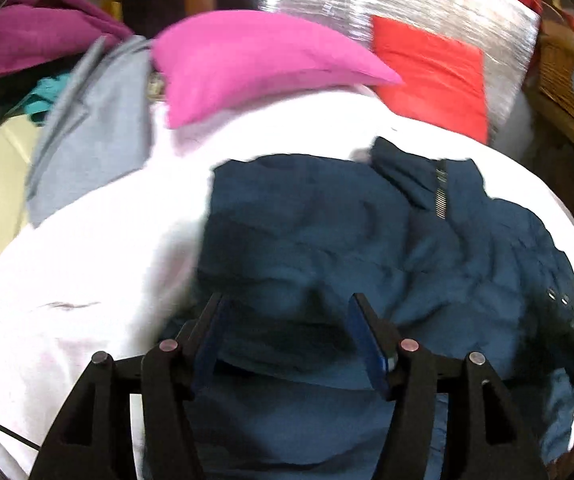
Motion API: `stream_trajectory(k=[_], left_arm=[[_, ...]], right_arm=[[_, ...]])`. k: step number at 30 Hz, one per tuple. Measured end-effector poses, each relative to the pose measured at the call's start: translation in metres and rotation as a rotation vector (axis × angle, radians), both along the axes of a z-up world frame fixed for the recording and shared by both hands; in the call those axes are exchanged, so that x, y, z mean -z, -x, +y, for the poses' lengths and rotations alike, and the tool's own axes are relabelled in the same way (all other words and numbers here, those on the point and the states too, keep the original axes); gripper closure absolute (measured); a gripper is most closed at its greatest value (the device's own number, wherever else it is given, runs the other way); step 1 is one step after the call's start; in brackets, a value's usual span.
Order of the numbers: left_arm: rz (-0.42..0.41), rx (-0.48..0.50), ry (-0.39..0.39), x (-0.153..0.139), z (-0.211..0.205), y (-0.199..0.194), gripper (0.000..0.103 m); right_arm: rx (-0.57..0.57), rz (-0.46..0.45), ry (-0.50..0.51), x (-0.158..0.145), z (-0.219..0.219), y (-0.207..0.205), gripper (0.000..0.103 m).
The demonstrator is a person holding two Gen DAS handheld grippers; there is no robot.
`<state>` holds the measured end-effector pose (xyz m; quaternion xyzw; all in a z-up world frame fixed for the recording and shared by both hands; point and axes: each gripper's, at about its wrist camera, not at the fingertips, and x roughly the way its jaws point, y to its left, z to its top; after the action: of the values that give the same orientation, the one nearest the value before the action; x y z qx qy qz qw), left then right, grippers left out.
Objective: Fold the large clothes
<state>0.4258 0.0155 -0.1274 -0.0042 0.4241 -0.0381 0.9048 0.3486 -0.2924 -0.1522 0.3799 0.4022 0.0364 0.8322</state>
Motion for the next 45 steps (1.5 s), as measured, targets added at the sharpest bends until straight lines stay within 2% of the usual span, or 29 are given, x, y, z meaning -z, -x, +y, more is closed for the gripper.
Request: stream_trajectory(k=[7, 11, 16, 22, 25, 27, 28, 32, 36, 40, 45], left_arm=[[0.112, -0.034, -0.043, 0.041, 0.012, -0.016, 0.038], [0.100, -0.009, -0.099, 0.044, 0.005, -0.020, 0.036], [0.114, -0.034, -0.026, 0.036, 0.013, -0.021, 0.036], [-0.005, -0.017, 0.009, 0.007, 0.020, -0.005, 0.036], [0.052, -0.016, 0.014, 0.023, 0.018, -0.012, 0.036], [0.122, -0.017, 0.024, 0.041, 0.020, -0.020, 0.035], [0.131, -0.015, 0.028, 0.048, 0.021, -0.023, 0.034], [0.132, -0.012, 0.027, 0.045, 0.020, -0.024, 0.034], [0.137, -0.027, 0.075, 0.034, 0.032, -0.016, 0.034], [0.102, -0.038, 0.085, 0.018, 0.044, -0.002, 0.034], [0.082, -0.048, 0.080, 0.001, 0.061, 0.024, 0.034]], right_arm=[[-0.023, 0.093, 0.024, 0.021, 0.013, -0.015, 0.063], [-0.020, 0.112, 0.026, 0.025, 0.014, -0.017, 0.063], [-0.011, 0.105, -0.008, 0.023, 0.009, -0.015, 0.063], [0.052, 0.010, 0.007, 0.001, -0.004, 0.001, 0.064], [0.087, 0.024, -0.012, 0.005, -0.013, 0.004, 0.064], [0.083, 0.087, -0.050, 0.020, -0.016, -0.001, 0.063], [0.076, 0.103, -0.064, 0.026, -0.015, -0.005, 0.063], [0.069, 0.105, -0.076, 0.028, -0.015, -0.008, 0.063], [0.084, 0.071, -0.102, 0.025, -0.022, 0.001, 0.063], [0.137, 0.002, -0.118, 0.009, -0.032, 0.019, 0.062], [0.195, -0.095, -0.120, -0.016, -0.048, 0.060, 0.053]])
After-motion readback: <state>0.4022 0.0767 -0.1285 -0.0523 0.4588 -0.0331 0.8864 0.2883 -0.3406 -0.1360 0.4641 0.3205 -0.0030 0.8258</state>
